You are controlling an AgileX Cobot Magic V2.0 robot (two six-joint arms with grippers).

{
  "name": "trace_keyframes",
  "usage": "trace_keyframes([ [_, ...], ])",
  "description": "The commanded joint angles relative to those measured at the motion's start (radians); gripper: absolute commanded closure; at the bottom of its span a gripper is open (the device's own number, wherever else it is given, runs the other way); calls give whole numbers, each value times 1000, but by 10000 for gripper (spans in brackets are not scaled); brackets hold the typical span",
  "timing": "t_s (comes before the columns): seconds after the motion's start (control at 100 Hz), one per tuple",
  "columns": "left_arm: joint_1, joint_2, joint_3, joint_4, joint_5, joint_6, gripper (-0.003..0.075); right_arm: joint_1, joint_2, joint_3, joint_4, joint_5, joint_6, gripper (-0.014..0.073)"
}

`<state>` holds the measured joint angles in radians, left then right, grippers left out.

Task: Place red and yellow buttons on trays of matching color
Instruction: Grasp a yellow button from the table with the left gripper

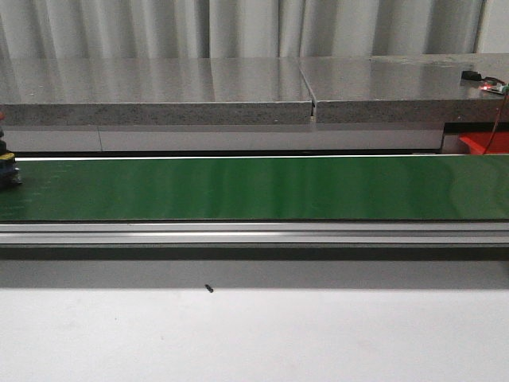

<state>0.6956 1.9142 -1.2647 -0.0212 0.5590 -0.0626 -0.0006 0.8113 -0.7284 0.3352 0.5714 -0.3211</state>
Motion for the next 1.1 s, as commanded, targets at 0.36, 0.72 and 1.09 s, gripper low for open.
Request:
trace_keyframes([
  [0.36, -6, -38, -33, -21, -109, 20, 43, 2, -5, -25, 8, -59, -12, 702],
  [0.72, -6, -38, -33, -23, -111, 20, 412, 2, -5, -25, 8, -59, -12, 702],
  [1.09, -6, -120, -33, -26, -79, 20, 695, 2, -5, -25, 8, -59, -12, 702],
])
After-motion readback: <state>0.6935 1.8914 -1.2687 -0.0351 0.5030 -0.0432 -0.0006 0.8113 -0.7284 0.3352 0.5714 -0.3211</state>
